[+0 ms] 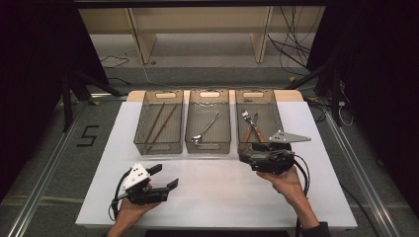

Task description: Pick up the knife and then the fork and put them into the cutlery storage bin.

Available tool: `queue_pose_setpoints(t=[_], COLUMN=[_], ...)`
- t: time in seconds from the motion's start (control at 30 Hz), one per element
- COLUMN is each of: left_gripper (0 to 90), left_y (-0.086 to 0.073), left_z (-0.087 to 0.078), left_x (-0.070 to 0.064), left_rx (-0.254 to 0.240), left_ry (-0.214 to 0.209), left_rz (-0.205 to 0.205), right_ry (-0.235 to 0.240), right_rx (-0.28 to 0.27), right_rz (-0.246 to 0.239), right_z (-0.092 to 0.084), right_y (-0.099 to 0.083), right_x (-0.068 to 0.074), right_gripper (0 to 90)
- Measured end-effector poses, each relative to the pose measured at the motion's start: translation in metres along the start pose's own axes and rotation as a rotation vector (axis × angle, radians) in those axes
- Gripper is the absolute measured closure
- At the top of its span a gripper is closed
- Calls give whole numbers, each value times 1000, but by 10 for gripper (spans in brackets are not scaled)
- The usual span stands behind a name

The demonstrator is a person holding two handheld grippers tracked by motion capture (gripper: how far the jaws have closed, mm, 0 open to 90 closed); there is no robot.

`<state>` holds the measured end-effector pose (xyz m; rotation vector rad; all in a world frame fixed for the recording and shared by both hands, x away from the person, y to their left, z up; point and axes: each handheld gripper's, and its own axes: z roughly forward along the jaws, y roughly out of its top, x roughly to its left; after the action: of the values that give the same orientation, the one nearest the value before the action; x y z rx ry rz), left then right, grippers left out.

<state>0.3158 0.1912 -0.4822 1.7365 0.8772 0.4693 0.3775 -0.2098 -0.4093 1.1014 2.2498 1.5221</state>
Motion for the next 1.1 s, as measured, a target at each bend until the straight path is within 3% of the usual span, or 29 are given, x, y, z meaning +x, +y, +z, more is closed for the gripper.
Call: queue_pose_setpoints(t=[0.27,0.53,0.83,1.1], left_gripper=[183,181,181,181], left_y=[1,1,1,1], left_z=[-2,-1,-2,-3], left_x=[0,0,-1,-1], left_rx=[3,6,1,4], left_ry=[-7,-13,-18,-27], left_rz=[6,2,-2,-5], right_ry=[-2,5,-11,-22], right_rx=[-25,-87,-102,-111], right_rz=[-24,-26,-76,-69], right_z=[-7,-19,-26,-32], right_y=[-25,-46,-63,-79], right_x=[5,7,19,19], right_gripper=[254,238,219,185])
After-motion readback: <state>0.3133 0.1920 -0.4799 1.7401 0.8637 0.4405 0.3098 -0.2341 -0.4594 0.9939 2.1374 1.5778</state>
